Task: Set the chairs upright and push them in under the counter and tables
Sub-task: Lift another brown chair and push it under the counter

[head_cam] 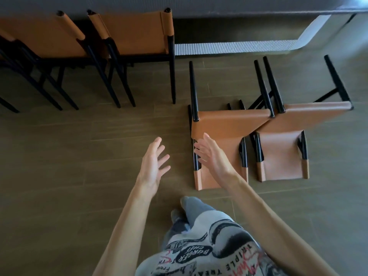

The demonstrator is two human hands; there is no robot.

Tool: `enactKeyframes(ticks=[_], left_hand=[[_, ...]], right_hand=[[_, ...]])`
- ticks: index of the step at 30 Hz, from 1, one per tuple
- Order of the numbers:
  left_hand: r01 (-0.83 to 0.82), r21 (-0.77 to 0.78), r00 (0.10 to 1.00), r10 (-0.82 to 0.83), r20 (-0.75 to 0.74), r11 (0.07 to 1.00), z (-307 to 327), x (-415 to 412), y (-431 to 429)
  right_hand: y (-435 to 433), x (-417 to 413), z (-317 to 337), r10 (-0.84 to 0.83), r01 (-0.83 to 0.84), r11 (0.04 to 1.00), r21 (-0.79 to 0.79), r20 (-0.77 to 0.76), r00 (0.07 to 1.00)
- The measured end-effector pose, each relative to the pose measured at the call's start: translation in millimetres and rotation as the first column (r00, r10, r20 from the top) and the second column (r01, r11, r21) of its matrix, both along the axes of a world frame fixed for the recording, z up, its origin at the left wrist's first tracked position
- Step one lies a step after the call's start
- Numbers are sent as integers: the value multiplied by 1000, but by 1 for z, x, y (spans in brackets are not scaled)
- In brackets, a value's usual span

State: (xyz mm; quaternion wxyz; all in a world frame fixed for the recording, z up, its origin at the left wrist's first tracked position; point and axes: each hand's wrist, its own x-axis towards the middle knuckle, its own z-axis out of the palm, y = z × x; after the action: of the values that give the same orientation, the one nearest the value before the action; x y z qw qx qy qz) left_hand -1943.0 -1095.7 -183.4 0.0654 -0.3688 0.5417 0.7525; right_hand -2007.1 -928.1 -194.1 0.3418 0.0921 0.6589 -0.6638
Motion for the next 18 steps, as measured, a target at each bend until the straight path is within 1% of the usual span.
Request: enactKeyframes(ticks=[6,11,15,18], left_hand=[[-1,6,1000,1,-8,1000,3,10,30],[28,-1,1000,-28,5,1000,-3,0,68],[75,0,997,-75,24,997,-11,-19,121],[104,20,994,-104,34,994,-18,-35,175]], right_hand=[[34,7,1,23,-23,1000,2,-32,999],[74,4,-5,-13,13,1000,-16,-35,999],[124,-3,-13,-60,59,997,-42,-31,998],[171,-10,-19,-94,93,994,-55,-7,996]])
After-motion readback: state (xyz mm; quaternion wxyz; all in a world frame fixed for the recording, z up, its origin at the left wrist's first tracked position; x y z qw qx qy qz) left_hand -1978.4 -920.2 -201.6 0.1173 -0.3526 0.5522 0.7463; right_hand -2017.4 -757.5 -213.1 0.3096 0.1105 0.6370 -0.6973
